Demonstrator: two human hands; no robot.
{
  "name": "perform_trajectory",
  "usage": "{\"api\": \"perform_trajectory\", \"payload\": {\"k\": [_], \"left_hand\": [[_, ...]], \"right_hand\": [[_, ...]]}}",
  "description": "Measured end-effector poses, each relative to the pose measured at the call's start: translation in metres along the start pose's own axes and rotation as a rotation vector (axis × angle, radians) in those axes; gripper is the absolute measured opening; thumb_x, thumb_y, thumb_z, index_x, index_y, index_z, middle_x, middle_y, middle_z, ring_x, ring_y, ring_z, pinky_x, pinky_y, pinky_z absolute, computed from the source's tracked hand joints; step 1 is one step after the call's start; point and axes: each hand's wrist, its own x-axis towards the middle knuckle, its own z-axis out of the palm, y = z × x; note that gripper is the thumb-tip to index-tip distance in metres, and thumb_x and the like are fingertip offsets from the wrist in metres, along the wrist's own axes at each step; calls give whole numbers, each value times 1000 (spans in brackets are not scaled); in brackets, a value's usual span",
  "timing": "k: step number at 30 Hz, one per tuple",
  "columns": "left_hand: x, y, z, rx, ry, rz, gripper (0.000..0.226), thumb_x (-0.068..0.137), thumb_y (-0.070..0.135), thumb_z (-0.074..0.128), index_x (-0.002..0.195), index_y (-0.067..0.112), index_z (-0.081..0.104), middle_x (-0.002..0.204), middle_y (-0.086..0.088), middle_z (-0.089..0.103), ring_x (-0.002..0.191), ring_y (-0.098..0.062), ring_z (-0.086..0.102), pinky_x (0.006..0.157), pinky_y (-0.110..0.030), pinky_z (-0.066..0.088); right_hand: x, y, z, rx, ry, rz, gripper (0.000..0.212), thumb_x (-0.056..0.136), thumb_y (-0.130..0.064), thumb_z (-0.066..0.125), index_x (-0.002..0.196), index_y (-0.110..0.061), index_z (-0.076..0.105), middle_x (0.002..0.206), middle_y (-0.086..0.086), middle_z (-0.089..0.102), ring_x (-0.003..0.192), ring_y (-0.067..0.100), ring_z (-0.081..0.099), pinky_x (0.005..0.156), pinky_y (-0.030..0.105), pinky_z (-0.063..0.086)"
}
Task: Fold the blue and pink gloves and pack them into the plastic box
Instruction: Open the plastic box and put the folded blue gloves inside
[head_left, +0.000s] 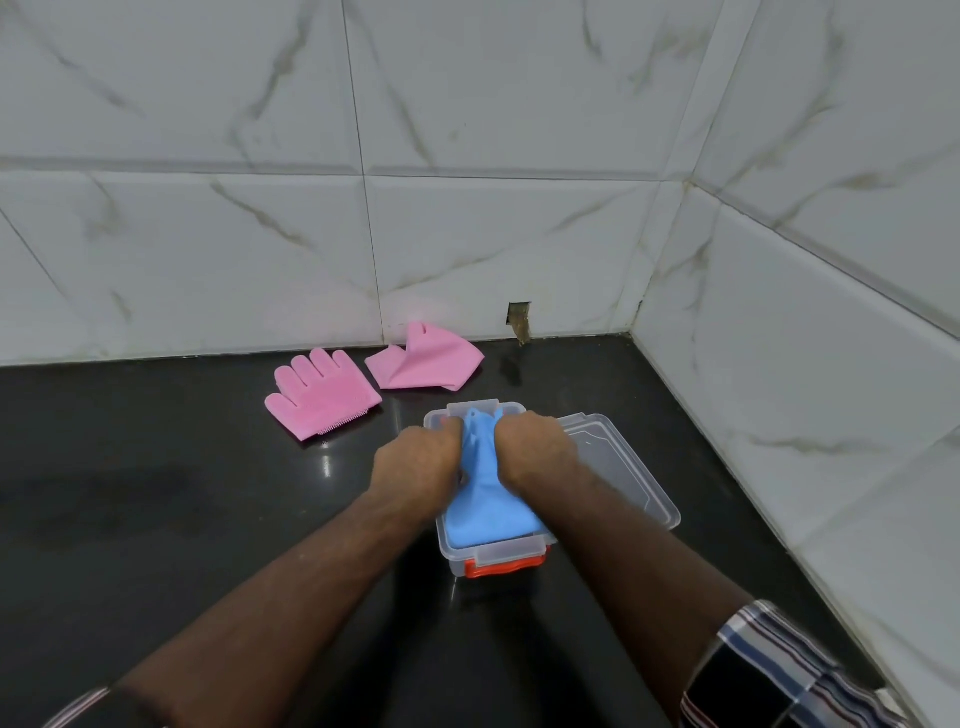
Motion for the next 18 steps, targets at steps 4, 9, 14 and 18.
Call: {"api": "perform_trajectory", "payload": {"k": [4, 9, 14, 18], "left_hand": [[-1, 5, 6, 45, 13, 17, 49, 94, 35, 55, 138, 20, 38, 116, -12, 63, 107, -31, 61, 70, -39, 45], [-2, 10, 11, 148, -4, 18, 46, 97, 34, 54, 138, 19, 39, 116, -9, 62, 111, -27, 57, 72, -37, 47], [-2, 10, 11, 178, -11, 38, 50, 95, 29, 54, 141, 17, 37, 115, -6, 66, 114, -27, 55, 70, -36, 42], [-4, 9, 9, 124, -34, 27, 80, 89, 44, 63, 153, 18, 22, 127, -5, 63, 122, -28, 51, 80, -38, 45]], "right_hand": [[0, -9, 11, 9, -60, 11, 29, 94, -12, 54, 122, -5, 62, 124, 14, 64, 115, 31, 61, 94, 37, 48], [-4, -21, 27, 159, -257, 119, 34, 100, -14, 50, 130, -1, 55, 137, 19, 54, 127, 33, 52, 96, 33, 42], [-7, -16, 18, 158, -294, 116, 36, 101, -13, 49, 135, -2, 49, 140, 19, 51, 129, 33, 50, 98, 34, 42], [-22, -3, 20, -19, 26, -59, 37, 93, -9, 50, 131, -8, 47, 126, 15, 53, 113, 34, 57, 84, 41, 49]]}}
